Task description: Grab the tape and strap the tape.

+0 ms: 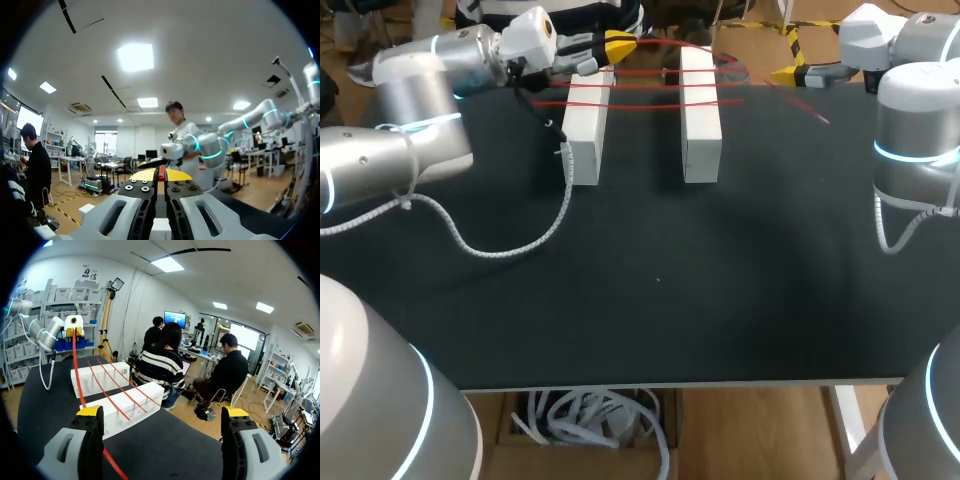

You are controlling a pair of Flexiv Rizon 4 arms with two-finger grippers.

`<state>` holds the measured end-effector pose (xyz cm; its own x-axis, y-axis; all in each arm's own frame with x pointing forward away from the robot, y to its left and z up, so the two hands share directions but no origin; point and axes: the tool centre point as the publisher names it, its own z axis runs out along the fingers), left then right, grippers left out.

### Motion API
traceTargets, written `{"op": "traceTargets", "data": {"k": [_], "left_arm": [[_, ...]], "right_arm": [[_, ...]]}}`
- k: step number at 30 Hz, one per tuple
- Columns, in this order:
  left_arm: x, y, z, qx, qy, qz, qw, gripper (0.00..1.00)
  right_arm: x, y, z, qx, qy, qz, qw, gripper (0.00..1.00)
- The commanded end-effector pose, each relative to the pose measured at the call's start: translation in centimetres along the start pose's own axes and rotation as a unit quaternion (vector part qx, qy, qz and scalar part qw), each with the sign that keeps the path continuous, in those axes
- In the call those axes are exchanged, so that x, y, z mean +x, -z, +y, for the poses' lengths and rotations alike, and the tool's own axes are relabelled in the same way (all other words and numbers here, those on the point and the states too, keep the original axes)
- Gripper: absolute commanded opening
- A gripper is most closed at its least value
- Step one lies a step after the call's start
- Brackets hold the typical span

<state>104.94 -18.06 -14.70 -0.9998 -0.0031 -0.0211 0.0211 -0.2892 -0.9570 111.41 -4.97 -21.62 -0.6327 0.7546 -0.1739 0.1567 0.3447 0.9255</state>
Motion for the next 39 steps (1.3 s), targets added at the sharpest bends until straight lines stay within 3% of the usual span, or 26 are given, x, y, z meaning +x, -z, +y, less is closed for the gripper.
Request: {"op": "traceTargets", "data": {"k": [1, 16, 19, 29, 39], "left_arm": [[0.2, -0.2, 0.2, 0.011, 0.0, 0.001, 1.0, 0.0], [0.0, -1.0, 0.4, 0.048, 0.001, 0.022, 0.999, 0.0], [-0.1, -1.1, 0.4, 0.09, 0.012, 0.023, 0.996, 0.0], [0.1, -1.6, 0.8, 0.076, 0.015, 0.028, 0.997, 0.0], [-0.3, -1.1, 0.7, 0.071, 0.014, 0.005, 0.997, 0.0]], "right_arm": [[0.0, 0.0, 0.0, 0.0, 0.0, 0.0, 1.0, 1.0], [0.0, 0.0, 0.0, 0.0, 0.0, 0.0, 1.0, 1.0], [0.0, 0.0, 0.0, 0.0, 0.0, 0.0, 1.0, 1.0], [0.0, 0.0, 0.0, 0.0, 0.0, 0.0, 1.0, 1.0], [0.0, 0.0, 0.0, 0.0, 0.0, 0.0, 1.0, 1.0]]}}
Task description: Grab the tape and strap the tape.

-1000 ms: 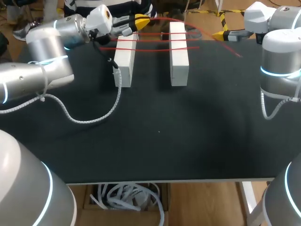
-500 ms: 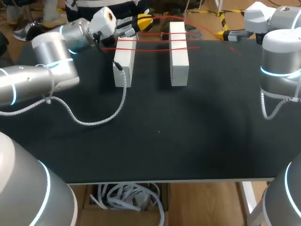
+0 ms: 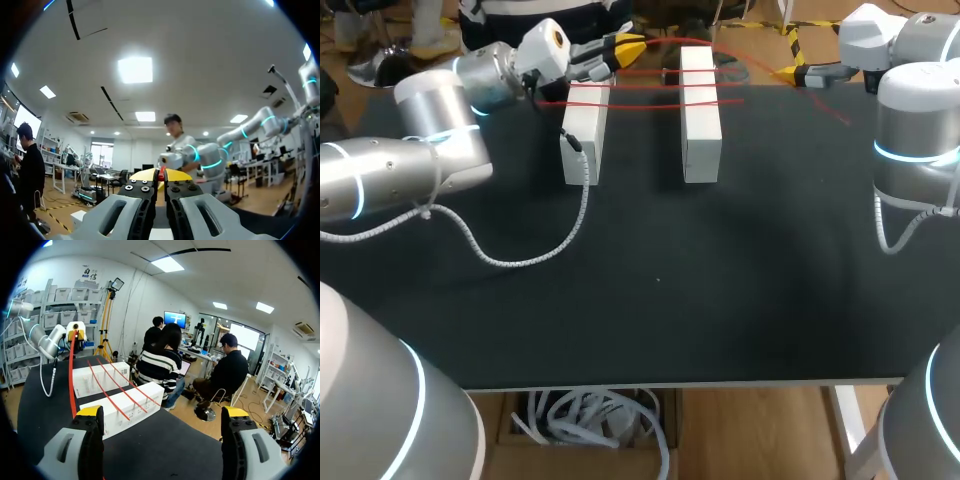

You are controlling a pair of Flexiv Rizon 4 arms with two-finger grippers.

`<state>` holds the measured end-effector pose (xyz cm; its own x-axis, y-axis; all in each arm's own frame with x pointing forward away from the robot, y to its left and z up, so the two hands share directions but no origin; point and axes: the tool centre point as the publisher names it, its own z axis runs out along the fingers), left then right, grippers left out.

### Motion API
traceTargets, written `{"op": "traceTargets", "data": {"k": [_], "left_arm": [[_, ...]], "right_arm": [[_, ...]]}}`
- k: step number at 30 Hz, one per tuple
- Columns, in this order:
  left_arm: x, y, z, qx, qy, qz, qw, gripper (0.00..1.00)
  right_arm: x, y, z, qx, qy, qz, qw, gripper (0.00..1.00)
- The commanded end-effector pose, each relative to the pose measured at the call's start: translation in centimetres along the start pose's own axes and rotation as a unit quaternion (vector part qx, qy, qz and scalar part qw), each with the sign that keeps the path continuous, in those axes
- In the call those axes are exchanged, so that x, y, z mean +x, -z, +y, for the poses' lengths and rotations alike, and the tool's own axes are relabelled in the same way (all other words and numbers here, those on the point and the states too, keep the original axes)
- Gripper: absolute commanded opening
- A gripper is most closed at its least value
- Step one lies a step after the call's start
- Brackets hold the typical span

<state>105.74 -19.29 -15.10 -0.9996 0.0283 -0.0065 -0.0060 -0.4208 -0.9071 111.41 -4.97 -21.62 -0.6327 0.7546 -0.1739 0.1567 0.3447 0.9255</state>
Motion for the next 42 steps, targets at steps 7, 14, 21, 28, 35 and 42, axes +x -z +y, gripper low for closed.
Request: {"op": "traceTargets", "data": {"k": [7, 14, 21, 28, 35, 42], "left_arm": [[0.6, 0.0, -0.1, -0.001, 0.001, -0.009, 1.0, 0.0], [0.6, 0.0, -0.2, -0.002, -0.003, 0.002, 1.0, 0.0], [0.6, 0.0, -0.2, -0.002, -0.003, 0.002, 1.0, 0.0], [0.6, 0.0, -0.2, -0.002, -0.003, 0.002, 1.0, 0.0], [0.6, 0.0, -0.2, -0.002, -0.003, 0.002, 1.0, 0.0], [0.6, 0.0, -0.2, -0.002, -0.003, 0.002, 1.0, 0.0]], "right_arm": [[0.0, 0.0, 0.0, 0.0, 0.0, 0.0, 1.0, 1.0], [0.0, 0.0, 0.0, 0.0, 0.0, 0.0, 1.0, 1.0], [0.0, 0.0, 0.0, 0.0, 0.0, 0.0, 1.0, 1.0], [-0.9, 1.0, 0.9, 0.031, -0.054, -0.102, 0.993, 1.0], [0.2, 2.7, 2.8, -0.066, -0.275, -0.153, 0.947, 1.0], [1.6, 3.5, 3.4, -0.121, -0.488, -0.093, 0.859, 1.0]]}}
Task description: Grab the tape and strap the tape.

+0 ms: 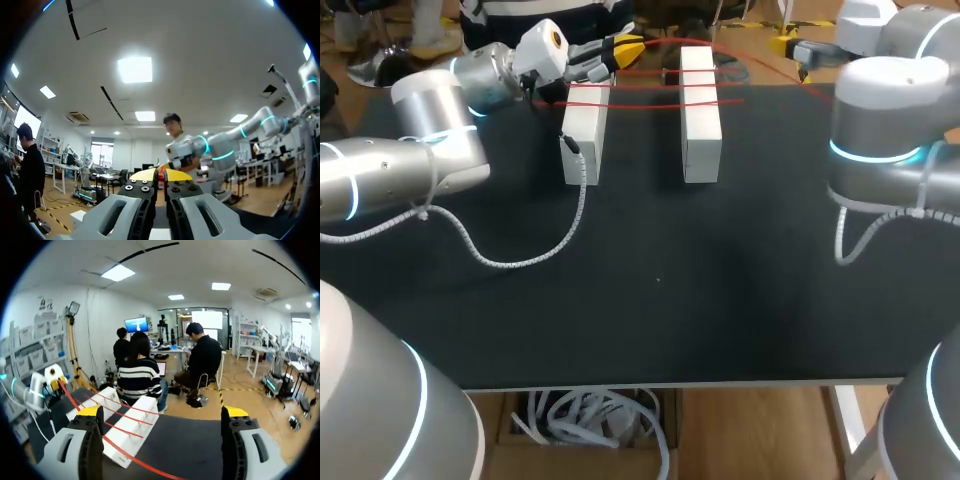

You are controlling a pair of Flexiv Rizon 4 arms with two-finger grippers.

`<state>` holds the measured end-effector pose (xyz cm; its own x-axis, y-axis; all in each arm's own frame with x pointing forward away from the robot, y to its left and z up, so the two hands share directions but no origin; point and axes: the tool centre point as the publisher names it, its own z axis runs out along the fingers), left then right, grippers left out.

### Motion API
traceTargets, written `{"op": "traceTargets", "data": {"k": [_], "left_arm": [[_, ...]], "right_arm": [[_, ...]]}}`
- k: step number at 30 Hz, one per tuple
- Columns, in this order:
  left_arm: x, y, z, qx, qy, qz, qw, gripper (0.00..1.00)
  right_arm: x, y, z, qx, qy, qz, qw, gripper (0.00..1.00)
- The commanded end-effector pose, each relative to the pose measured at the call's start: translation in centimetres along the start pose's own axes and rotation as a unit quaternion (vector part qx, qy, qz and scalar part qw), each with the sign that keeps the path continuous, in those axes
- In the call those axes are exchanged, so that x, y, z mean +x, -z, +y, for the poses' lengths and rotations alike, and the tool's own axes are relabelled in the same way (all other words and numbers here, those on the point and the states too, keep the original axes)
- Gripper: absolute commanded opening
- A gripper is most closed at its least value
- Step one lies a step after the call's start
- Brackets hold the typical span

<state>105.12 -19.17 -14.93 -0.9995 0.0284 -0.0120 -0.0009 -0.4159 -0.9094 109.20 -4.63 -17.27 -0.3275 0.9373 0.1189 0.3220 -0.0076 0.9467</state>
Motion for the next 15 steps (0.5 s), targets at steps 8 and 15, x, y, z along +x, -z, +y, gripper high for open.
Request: {"op": "traceTargets", "data": {"k": [8, 15], "left_arm": [[0.0, 0.0, 0.0, 0.0, 0.0, 0.0, 1.0, 0.0], [0.0, 0.0, 0.0, 0.0, 0.0, 0.0, 1.0, 0.0]], "right_arm": [[2.1, 2.7, -1.4, 0.001, -0.334, 0.018, 0.942, 1.0], [2.1, 2.7, -1.4, 0.001, -0.334, 0.018, 0.942, 1.0]]}}
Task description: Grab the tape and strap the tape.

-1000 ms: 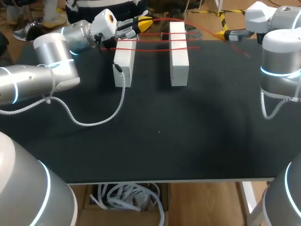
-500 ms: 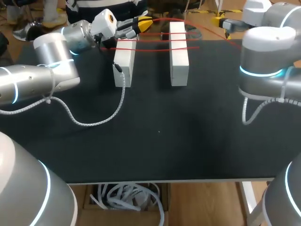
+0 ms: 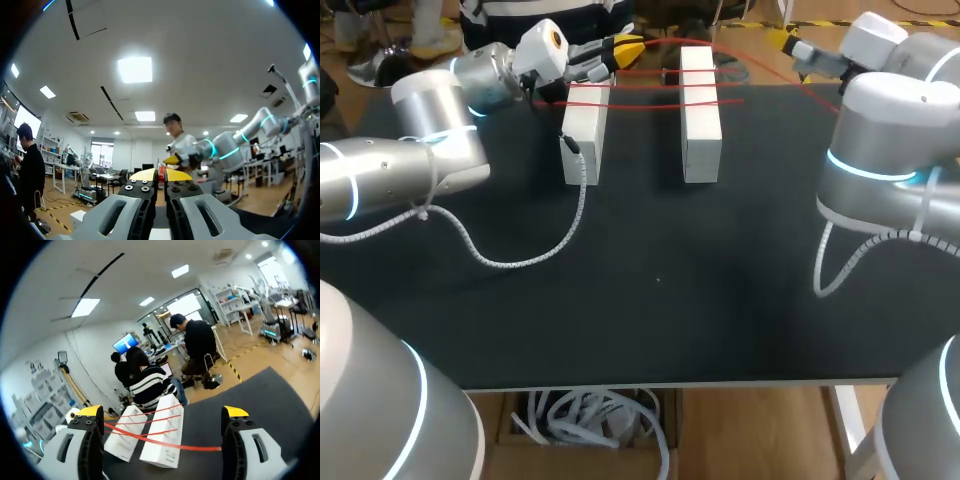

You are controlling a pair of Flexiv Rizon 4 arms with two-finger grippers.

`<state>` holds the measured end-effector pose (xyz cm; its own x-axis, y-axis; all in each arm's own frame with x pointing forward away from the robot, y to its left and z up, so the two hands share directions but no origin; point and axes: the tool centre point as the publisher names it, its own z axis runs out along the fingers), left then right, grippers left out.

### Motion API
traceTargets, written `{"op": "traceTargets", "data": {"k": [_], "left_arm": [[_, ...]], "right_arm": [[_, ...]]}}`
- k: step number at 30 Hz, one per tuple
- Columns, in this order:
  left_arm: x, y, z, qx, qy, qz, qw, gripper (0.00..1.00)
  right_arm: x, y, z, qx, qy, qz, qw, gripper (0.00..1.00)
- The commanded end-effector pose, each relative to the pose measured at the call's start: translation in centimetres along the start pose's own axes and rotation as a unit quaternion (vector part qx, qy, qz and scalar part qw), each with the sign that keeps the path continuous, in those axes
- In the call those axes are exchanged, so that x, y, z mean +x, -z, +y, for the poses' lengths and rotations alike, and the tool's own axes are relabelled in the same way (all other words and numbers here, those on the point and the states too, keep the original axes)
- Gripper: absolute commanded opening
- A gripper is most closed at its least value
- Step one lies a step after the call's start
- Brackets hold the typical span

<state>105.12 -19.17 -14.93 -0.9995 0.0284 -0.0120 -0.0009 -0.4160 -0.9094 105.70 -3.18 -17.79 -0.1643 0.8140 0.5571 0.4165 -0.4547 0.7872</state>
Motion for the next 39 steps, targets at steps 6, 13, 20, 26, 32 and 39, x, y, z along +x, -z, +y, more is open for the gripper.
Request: {"op": "traceTargets", "data": {"k": [6, 13, 20, 26, 32, 39], "left_arm": [[0.0, 0.0, 0.0, 0.0, 0.0, 0.0, 1.0, 0.0], [0.0, 0.0, 0.0, 0.0, 0.0, 0.0, 1.0, 0.0], [0.0, 0.0, 0.0, 0.0, 0.0, 0.0, 1.0, 0.0], [0.0, 0.0, 0.0, 0.0, 0.0, 0.0, 1.0, 0.0], [0.0, 0.0, 0.0, 0.0, 0.0, 0.0, 1.0, 0.0], [0.0, 0.0, 0.0, 0.0, 0.0, 0.0, 1.0, 0.0]], "right_arm": [[-0.2, 0.2, 0.4, 0.016, -0.097, 0.002, 0.995, 1.0], [2.0, 2.3, 0.9, -0.057, -0.164, -0.058, 0.983, 1.0], [2.5, 3.7, 0.6, -0.115, -0.302, -0.032, 0.946, 1.0], [0.7, 3.0, -0.2, -0.172, -0.44, 0.066, 0.879, 1.0], [-0.2, 2.2, -0.1, -0.219, -0.465, 0.114, 0.85, 1.0], [-0.4, 2.0, -2.3, -0.203, -0.481, 0.11, 0.846, 1.0]]}}
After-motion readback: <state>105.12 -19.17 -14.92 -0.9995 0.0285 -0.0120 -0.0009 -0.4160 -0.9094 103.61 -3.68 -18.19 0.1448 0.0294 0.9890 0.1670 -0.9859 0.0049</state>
